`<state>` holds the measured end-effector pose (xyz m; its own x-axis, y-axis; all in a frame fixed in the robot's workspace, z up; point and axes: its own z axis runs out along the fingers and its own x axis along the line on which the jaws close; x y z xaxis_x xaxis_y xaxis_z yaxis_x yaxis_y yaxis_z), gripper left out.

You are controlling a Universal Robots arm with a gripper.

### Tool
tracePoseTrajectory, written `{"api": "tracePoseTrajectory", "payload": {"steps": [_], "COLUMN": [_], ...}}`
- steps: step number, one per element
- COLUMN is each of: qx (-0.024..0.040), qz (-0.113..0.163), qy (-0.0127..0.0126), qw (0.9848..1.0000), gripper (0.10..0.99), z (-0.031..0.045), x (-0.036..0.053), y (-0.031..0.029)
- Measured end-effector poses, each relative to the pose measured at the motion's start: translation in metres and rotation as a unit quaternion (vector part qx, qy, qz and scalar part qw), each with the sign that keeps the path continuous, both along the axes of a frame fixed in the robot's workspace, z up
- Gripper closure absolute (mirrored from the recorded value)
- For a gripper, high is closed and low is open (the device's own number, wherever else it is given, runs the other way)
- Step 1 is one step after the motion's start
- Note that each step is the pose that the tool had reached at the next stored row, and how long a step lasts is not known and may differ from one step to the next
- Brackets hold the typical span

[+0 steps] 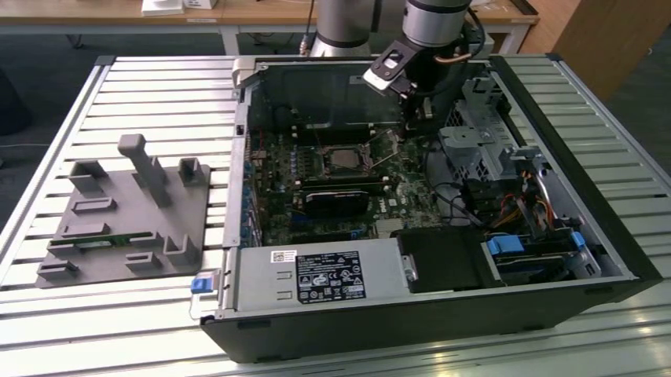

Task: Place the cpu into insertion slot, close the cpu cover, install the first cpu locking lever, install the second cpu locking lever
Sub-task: 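Close the cpu cover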

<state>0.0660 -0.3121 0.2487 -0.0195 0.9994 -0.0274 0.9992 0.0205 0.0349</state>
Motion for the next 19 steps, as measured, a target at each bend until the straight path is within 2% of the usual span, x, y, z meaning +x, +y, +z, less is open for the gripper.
{"api": "tracePoseTrajectory", "payload": {"steps": [8,13,19], "qx": [-0.0002,-0.0001,0.0000], "qz": [0.000,0.000,0.000], "qy": [0.0026,0.0026,0.0026], "qw": [1.0000,1.0000,1.0000], "gripper": [0.980,0.980,0.980], "z": [-0.0089,-0.0089,-0.0038], "x": [0.0018,-0.0043,-0.0131], "y": [0.0014,0.0014,0.0015]}}
